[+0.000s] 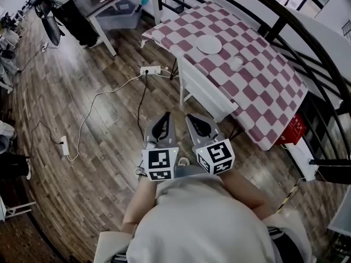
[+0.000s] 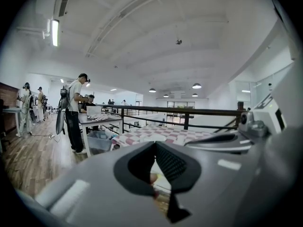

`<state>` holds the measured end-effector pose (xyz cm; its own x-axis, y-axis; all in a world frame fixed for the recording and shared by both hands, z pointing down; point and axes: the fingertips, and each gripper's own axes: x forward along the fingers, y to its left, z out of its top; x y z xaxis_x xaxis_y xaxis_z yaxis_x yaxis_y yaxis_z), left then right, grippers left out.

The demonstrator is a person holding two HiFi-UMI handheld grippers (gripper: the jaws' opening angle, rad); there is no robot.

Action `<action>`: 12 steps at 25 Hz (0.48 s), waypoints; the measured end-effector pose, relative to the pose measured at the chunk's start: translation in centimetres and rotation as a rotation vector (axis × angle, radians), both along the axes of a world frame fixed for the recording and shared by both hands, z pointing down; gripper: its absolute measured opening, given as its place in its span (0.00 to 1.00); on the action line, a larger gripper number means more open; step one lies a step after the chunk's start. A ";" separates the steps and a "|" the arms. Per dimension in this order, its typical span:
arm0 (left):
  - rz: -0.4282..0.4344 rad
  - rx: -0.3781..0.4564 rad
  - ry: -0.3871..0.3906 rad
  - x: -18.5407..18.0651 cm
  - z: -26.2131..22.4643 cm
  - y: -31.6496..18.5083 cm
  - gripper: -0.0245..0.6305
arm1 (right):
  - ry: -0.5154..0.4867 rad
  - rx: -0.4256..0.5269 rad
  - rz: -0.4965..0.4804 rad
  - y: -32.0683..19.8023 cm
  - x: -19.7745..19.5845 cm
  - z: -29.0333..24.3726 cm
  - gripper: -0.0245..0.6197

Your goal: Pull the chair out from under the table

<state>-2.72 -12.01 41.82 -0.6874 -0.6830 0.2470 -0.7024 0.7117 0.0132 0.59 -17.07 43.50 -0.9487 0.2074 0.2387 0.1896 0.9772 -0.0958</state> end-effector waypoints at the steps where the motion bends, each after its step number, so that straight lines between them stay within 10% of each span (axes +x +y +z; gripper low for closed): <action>1: 0.005 -0.003 0.003 0.0 0.2 -0.4 0.05 | 0.001 -0.002 0.007 -0.4 0.0 0.1 0.04; 12: 0.061 -0.039 -0.013 -1.5 0.5 -2.7 0.05 | 0.016 -0.019 0.097 -3.5 -0.8 1.1 0.04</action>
<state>-4.25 -14.73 42.30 -0.6479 -0.7140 0.2653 -0.7445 0.6672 -0.0226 -0.21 -20.52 44.62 -0.9606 0.1196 0.2508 0.0927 0.9889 -0.1164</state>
